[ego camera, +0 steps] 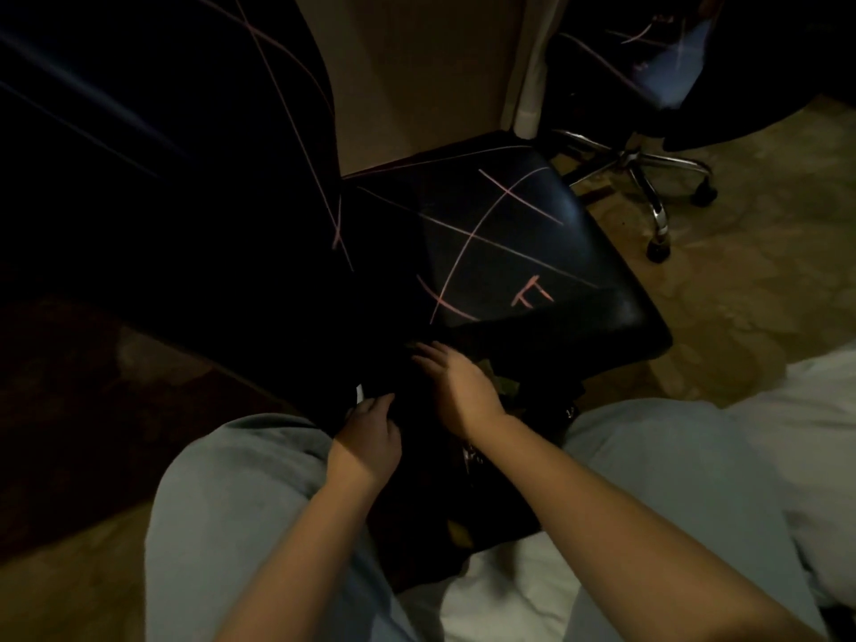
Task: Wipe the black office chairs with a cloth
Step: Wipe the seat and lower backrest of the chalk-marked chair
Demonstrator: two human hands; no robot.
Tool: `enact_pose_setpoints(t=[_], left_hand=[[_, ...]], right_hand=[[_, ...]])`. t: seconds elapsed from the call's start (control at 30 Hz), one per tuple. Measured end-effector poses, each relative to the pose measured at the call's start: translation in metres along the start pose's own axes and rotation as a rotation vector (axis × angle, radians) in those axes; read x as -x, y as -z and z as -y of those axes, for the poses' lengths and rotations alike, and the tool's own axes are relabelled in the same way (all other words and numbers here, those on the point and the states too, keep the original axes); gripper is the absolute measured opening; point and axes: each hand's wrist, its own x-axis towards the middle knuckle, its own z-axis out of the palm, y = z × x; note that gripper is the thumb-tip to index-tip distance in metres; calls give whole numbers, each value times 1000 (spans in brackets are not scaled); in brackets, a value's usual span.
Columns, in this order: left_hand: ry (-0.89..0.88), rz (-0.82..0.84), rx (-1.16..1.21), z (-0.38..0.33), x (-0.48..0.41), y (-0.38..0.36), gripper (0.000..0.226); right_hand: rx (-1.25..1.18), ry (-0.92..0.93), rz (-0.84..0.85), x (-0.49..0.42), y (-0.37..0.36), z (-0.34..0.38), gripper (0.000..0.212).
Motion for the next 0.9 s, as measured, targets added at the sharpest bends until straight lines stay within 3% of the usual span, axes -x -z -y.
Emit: enact_pose_setpoints(t=[0.07, 0.23, 0.43, 0.57, 0.67, 0.77, 0.9], left_hand=[[-4, 27, 6, 0, 2, 0, 47], [29, 91, 11, -2, 5, -2, 51], [42, 109, 19, -9, 7, 1, 53], [58, 141, 79, -4, 6, 6, 49], [120, 54, 118, -5, 5, 10, 36], [130, -34, 148, -8, 5, 14, 26], [113, -45, 199, -4, 1, 12, 29]], right_hand=[[-31, -52, -83, 17, 7, -13, 45], [-58, -246, -226, 61, 23, -52, 50], [-67, -314, -262, 69, 23, -52, 50], [-76, -190, -138, 40, 17, -20, 46], [-70, -9, 31, 9, 10, 7, 45], [163, 136, 222, -11, -6, 28, 53], [197, 262, 204, -13, -20, 33, 47]])
